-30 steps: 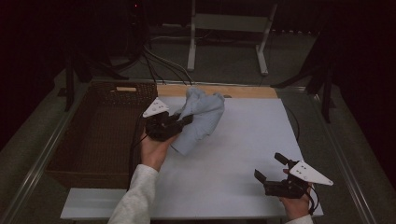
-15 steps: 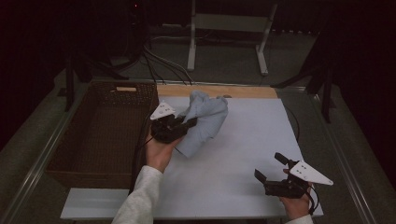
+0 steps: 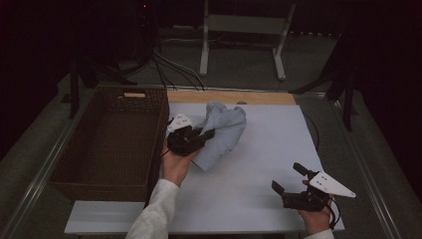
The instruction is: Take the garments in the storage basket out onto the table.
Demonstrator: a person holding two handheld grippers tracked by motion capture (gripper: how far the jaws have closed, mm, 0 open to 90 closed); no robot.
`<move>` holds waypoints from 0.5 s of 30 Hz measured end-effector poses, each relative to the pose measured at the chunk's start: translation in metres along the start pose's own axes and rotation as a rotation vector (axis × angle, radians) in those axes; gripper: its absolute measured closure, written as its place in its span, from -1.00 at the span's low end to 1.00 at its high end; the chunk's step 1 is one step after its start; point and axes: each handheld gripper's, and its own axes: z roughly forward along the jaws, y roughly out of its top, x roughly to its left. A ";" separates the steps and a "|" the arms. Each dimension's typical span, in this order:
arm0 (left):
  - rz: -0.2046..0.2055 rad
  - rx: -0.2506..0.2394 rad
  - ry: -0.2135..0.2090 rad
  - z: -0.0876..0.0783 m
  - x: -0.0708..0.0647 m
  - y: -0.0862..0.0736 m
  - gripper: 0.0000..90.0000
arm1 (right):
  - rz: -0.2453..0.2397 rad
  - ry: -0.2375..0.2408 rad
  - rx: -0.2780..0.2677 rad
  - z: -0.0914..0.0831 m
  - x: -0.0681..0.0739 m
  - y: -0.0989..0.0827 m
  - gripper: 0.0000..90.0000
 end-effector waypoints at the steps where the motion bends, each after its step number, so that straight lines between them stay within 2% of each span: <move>1: -0.003 -0.001 0.001 0.001 -0.001 -0.001 0.71 | 0.001 0.000 0.001 0.000 0.000 0.000 -1.00; 15: 0.004 0.019 0.012 0.013 -0.004 -0.012 0.71 | 0.000 -0.002 0.001 0.000 0.000 0.000 -1.00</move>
